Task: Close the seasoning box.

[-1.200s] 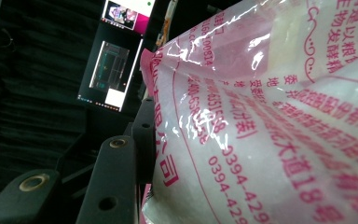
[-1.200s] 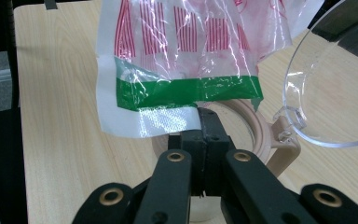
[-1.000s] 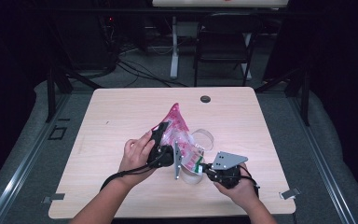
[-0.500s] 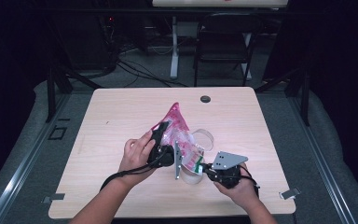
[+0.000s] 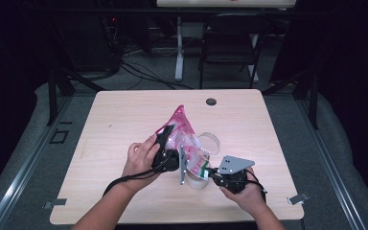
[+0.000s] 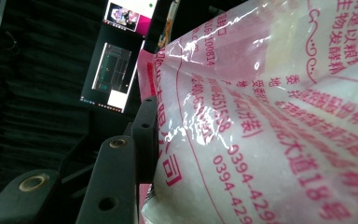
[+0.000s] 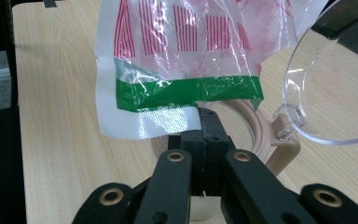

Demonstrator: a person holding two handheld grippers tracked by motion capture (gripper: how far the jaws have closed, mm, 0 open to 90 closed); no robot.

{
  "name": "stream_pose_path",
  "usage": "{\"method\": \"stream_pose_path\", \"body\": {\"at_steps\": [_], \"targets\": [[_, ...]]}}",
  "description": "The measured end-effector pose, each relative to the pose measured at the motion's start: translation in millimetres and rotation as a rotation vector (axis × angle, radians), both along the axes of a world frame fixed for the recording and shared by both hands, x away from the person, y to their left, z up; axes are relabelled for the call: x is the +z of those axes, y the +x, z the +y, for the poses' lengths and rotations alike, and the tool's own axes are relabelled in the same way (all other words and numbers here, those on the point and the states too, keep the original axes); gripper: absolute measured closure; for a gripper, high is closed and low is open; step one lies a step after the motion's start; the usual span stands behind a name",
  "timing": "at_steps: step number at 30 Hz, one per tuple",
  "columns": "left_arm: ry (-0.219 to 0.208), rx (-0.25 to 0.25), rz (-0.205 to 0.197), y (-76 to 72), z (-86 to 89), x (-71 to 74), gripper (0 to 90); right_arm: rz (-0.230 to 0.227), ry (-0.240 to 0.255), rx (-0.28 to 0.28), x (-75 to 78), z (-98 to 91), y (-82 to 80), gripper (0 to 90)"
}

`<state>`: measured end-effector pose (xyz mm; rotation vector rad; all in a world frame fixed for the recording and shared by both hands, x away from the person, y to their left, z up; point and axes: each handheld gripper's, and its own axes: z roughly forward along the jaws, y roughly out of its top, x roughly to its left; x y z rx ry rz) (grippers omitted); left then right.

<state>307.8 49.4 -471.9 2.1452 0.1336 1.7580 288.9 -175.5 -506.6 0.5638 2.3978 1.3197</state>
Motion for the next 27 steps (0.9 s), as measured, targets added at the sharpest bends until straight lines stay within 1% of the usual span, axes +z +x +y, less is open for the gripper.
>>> {"method": "stream_pose_path", "body": {"at_steps": [7,10,12,13,15,16,26,27], "targets": [[-0.002,-0.005,-0.001,-0.3,-1.1,-0.3,60.2,0.002,-0.002,0.001,-0.3,-0.5,0.5,90.0],[0.003,-0.005,-0.005,-0.6,-1.4,0.1,60.2,0.003,-0.001,-0.001,-0.8,-0.5,0.7,90.0],[-0.005,-0.004,0.002,-0.7,-1.3,-0.3,60.1,0.004,-0.001,-0.001,-1.0,-0.5,0.9,90.0],[-0.002,-0.005,-0.002,-0.7,-1.3,0.1,60.0,0.004,0.0,-0.001,-1.0,-0.5,0.9,90.0],[-0.006,-0.003,0.002,-0.8,-1.5,-0.3,60.0,0.004,-0.002,-0.001,-1.1,-0.5,0.9,90.0],[-0.001,-0.005,-0.003,-0.8,-1.6,0.1,60.0,0.002,-0.004,-0.003,-1.1,-0.5,0.9,90.0],[-0.001,-0.009,-0.007,-0.5,-1.7,0.2,60.0,0.004,-0.006,-0.003,-1.3,-0.3,0.9,90.0],[-0.002,-0.005,-0.003,-0.8,-1.6,0.0,60.0,0.005,-0.006,-0.002,-1.3,-0.2,0.9,90.0]]}}
